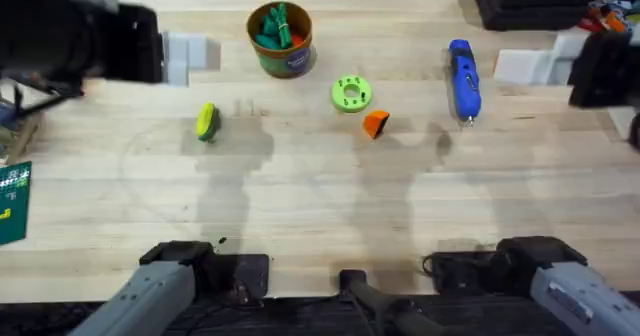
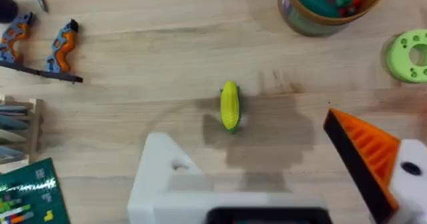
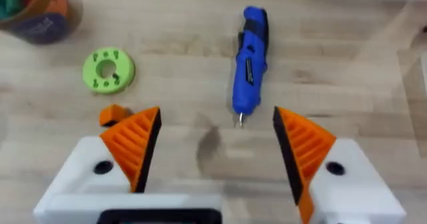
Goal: Pick up the gripper from the table and insert it into the empty holder that is missing its gripper. Then pick up a screw, insert it into the mounting hole, and use the screwdriver to tighten it. Finally, clean up the table by picking up the vegetable and placing it into the bucket.
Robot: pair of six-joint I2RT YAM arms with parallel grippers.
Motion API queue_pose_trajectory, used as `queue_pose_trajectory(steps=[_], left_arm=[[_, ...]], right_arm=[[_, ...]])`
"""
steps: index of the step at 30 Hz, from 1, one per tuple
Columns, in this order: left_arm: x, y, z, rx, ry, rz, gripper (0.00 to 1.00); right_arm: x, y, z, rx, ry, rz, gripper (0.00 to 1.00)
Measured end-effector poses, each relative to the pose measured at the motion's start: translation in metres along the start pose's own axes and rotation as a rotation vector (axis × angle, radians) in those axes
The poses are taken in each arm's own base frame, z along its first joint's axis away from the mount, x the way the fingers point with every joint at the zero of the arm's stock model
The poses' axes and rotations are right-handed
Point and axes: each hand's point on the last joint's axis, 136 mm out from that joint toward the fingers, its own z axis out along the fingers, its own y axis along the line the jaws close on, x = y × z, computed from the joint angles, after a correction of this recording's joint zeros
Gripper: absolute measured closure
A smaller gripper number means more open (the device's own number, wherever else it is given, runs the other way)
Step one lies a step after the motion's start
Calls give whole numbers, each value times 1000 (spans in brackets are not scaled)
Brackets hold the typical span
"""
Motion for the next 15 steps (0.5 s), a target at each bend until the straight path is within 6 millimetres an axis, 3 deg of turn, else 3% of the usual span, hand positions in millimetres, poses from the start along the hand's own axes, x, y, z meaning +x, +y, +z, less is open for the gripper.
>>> queue_pose_trajectory(steps=[2,4,7,9,11,12,13,15], left_arm=[[-6,2,7,-11,38,3,14],[-13,7,26,-34,82,7,15],[-9,7,42,-38,135,14,15],[1,6,50,-34,196,16,15],[23,22,90,-45,332,-33,15],[29,25,100,-43,353,-44,16],[52,31,131,-25,413,-68,16],[71,32,150,-11,466,-78,15]], right_arm=[[-2,0,0,0,74,2,28],[-8,0,10,0,146,4,28],[-3,-1,22,1,200,6,28],[0,-1,27,1,228,7,28],[2,-1,34,1,254,8,12],[2,-1,34,1,254,8,11],[2,-1,34,1,254,8,10],[2,-1,34,1,254,8,10]])
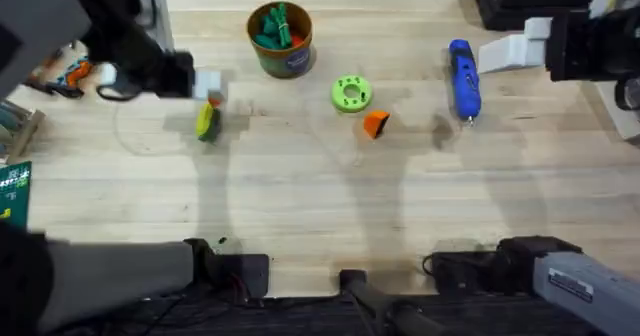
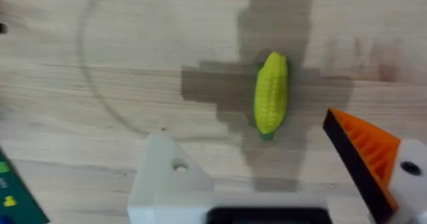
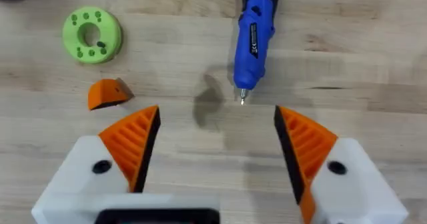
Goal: Pick up the gripper from the table and insert it into the empty holder that is missing its gripper. Then pick up a screw, insert it into the mounting hole, and use the screwdriver to tighten it. Finally, clean up the table by picking up the vegetable and placing it into the bucket.
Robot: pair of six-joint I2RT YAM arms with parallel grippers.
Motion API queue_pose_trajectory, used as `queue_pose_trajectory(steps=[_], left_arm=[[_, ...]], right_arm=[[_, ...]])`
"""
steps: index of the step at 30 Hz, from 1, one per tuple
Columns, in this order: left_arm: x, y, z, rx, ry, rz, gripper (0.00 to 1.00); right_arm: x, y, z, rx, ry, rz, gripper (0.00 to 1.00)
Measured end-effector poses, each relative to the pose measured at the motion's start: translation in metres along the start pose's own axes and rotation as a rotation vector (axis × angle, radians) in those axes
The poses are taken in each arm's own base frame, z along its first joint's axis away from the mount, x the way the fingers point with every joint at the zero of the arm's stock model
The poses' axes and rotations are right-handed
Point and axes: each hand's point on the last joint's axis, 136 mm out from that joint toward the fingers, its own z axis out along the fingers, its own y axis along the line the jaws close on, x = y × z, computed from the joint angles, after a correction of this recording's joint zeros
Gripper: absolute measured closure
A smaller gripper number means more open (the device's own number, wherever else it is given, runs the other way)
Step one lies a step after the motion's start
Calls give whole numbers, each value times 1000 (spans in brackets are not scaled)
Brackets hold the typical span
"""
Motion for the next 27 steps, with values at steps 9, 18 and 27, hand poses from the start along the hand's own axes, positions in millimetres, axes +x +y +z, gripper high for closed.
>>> queue_pose_trajectory(steps=[9,18,27], left_arm=[[19,-8,64,56,159,51,23],[20,-20,72,113,176,66,995],[22,-11,72,81,187,50,22]], right_arm=[[0,0,0,0,0,0,10],[0,0,0,0,0,0,11],[0,0,0,0,0,0,11]])
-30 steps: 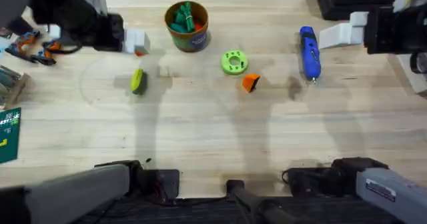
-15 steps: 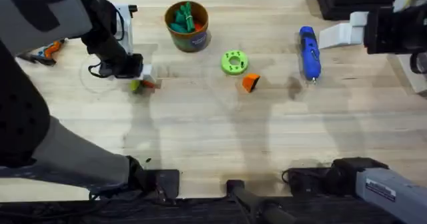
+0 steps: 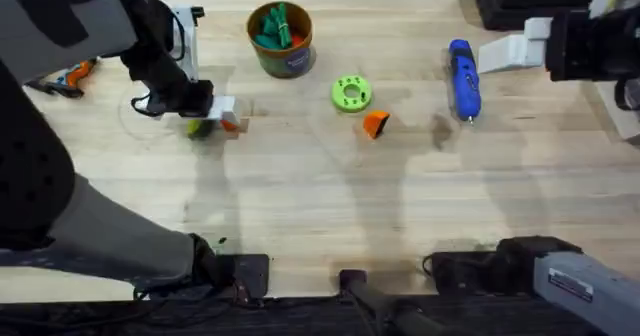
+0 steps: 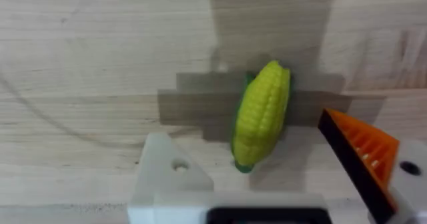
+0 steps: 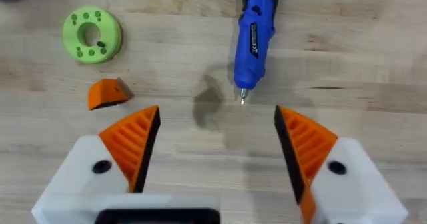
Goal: Pick up the gripper from the table and insert it into the empty holder that is missing its gripper. Then pick up a screw, insert it into the mounting hole, and use the screwdriver to tighten it. Finally, clean up the table by picking up the vegetable and placing it into the bucket.
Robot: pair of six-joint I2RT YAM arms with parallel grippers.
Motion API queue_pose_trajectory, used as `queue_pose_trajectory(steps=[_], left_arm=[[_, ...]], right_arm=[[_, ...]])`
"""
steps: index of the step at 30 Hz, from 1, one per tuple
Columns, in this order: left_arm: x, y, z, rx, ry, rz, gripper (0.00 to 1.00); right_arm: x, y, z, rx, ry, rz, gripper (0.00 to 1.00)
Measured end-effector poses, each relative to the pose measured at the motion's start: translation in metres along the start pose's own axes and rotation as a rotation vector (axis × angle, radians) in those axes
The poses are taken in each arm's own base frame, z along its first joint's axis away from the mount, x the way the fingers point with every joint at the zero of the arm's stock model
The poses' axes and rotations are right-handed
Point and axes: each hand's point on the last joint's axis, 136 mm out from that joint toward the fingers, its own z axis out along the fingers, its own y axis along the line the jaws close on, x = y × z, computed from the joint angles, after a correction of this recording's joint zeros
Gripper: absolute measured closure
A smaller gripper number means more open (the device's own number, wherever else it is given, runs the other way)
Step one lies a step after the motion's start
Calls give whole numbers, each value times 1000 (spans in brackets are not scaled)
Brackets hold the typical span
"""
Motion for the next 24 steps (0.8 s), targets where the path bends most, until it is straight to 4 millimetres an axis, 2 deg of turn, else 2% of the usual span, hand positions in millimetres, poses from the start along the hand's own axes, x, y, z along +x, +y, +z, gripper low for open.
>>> queue_pose_trajectory(steps=[4,7,10,15,18,21,24], left_arm=[[8,-5,-3,19,30,1,15],[12,-8,-19,35,16,1,15],[6,-13,-51,46,-80,6,15],[-4,-30,-115,99,-316,21,15],[7,-76,-197,337,-590,0,15],[14,-88,-218,423,-639,-50,15],[25,-95,-228,473,-645,-89,16]], right_arm=[[0,0,0,0,0,0,12],[0,0,0,0,0,0,10],[0,0,0,0,0,0,11],[0,0,0,0,0,0,10],[0,0,0,0,0,0,11],[0,0,0,0,0,0,10],[0,0,0,0,0,0,10]])
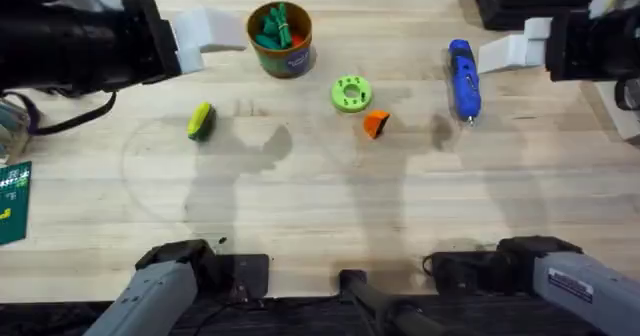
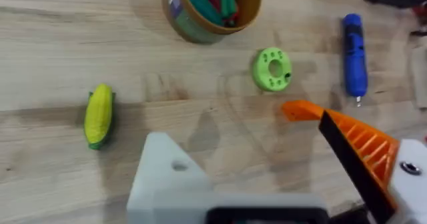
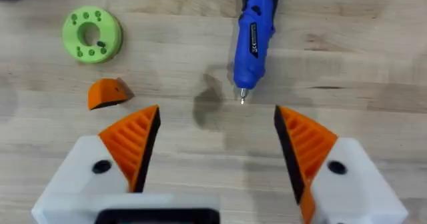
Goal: Pick up the gripper from the table and insert it into the empty holder that is missing its gripper. Then pick up a screw, insert it into the mounting hole, and use the screwdriver to tighten it. Finally, clean up the table by picking up the vegetable and placing it into the bucket.
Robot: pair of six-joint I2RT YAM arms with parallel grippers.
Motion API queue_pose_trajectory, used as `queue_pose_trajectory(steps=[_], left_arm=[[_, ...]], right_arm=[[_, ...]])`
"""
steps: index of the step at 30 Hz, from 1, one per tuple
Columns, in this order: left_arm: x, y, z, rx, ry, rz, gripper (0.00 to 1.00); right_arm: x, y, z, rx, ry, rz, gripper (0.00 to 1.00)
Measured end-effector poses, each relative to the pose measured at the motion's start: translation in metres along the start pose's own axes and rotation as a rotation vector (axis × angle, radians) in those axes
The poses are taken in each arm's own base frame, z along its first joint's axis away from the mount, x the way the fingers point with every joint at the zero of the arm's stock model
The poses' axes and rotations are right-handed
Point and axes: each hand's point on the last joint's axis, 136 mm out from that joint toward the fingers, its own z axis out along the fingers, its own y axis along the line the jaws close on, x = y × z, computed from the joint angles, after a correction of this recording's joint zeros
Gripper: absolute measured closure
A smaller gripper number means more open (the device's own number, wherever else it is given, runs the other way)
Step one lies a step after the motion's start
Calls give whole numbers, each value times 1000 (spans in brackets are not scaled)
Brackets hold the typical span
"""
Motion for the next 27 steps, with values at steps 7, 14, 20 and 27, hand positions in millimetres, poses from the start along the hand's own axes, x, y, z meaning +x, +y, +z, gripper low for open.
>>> queue_pose_trajectory(steps=[7,14,20,27], left_arm=[[-26,-13,0,36,-111,128,15],[3,-18,20,101,-343,387,15],[74,-2,36,145,-488,475,15],[111,10,57,179,-519,504,15]], right_arm=[[0,0,0,0,0,0,10],[0,0,0,0,0,0,10],[0,0,0,0,0,0,10],[0,0,0,0,1,0,10]])
